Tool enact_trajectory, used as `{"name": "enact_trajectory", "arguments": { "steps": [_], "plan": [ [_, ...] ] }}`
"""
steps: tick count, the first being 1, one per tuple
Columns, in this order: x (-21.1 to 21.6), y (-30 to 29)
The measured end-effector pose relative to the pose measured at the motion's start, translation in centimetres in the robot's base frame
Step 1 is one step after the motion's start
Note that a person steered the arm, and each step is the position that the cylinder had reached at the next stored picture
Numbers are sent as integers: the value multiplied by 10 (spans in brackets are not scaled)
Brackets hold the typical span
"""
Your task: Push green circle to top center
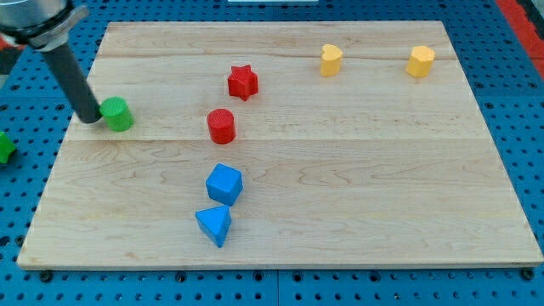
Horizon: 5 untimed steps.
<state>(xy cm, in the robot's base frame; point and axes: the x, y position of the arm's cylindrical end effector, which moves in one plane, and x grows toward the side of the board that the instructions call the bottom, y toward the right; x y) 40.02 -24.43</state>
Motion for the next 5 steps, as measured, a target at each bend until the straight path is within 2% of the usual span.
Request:
{"name": "enact_trajectory", "arguments": {
  "steps": [1, 2, 4, 5],
  "plan": [
    [35, -1],
    [27, 16],
    [-76, 86],
    [-89, 90]
  ]
}}
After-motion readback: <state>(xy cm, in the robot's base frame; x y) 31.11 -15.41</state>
